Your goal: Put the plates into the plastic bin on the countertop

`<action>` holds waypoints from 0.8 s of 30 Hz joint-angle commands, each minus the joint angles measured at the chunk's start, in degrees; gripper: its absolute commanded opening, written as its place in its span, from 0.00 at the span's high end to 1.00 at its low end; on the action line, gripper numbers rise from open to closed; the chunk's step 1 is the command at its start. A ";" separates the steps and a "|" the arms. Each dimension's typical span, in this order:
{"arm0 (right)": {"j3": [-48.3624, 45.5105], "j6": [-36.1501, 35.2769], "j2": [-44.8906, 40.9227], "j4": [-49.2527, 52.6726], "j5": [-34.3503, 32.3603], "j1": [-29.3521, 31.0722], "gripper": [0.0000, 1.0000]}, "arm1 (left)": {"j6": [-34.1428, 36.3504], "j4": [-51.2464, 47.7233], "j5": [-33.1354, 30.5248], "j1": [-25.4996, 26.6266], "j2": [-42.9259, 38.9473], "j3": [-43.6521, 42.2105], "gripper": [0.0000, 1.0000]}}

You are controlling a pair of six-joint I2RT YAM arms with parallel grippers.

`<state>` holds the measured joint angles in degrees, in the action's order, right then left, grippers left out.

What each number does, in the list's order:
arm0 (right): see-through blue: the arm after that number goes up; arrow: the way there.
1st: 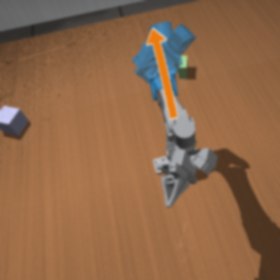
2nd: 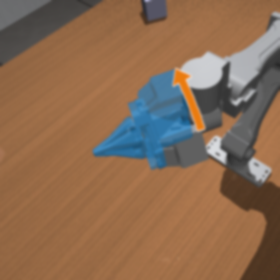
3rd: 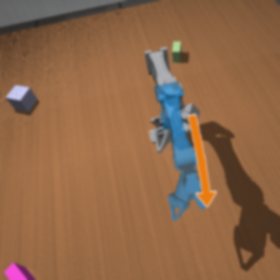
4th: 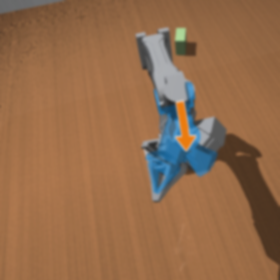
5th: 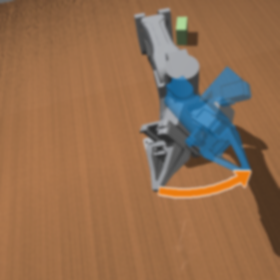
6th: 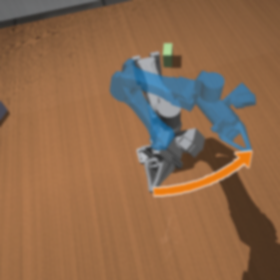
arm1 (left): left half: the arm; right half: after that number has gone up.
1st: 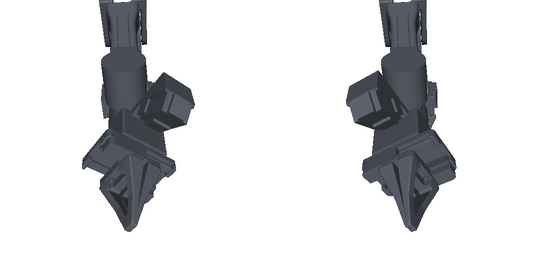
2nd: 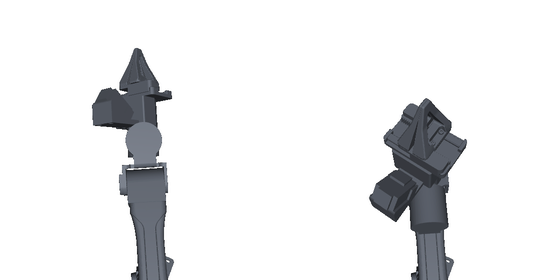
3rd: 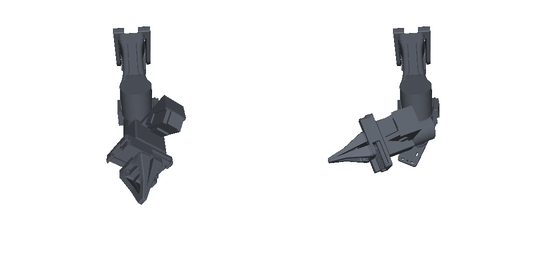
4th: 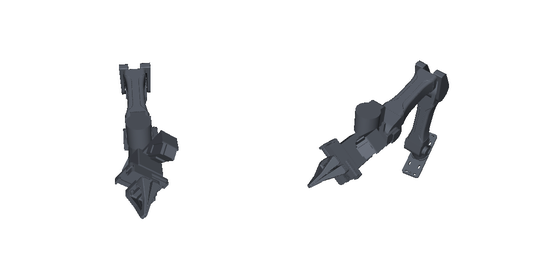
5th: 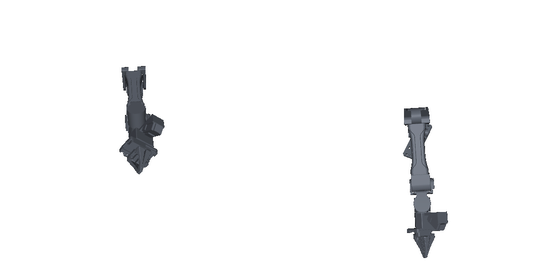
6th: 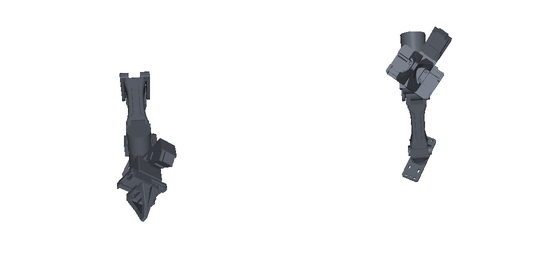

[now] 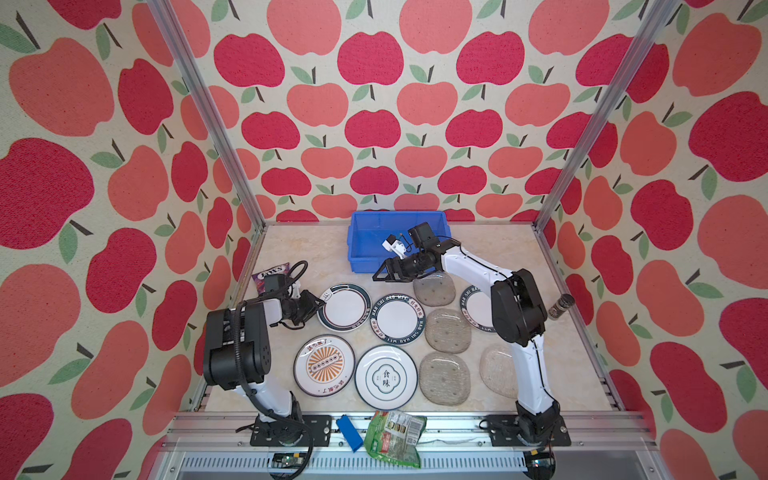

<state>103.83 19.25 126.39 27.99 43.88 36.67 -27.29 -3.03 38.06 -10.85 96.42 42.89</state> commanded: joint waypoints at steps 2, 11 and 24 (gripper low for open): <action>3.96 -5.43 3.25 7.21 -2.48 1.72 0.20 | 1.01 -4.70 0.56 0.46 2.12 -0.38 0.67; 6.91 -7.61 7.34 9.64 -7.28 5.91 0.22 | 1.03 -5.04 0.09 0.57 2.19 -0.20 0.71; 11.68 -6.15 12.91 8.20 -7.14 6.14 0.22 | 1.10 -5.23 -0.10 0.74 2.30 -0.09 0.73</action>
<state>113.73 13.69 137.88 35.46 36.93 43.00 -27.09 -3.68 38.24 -10.85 96.86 43.09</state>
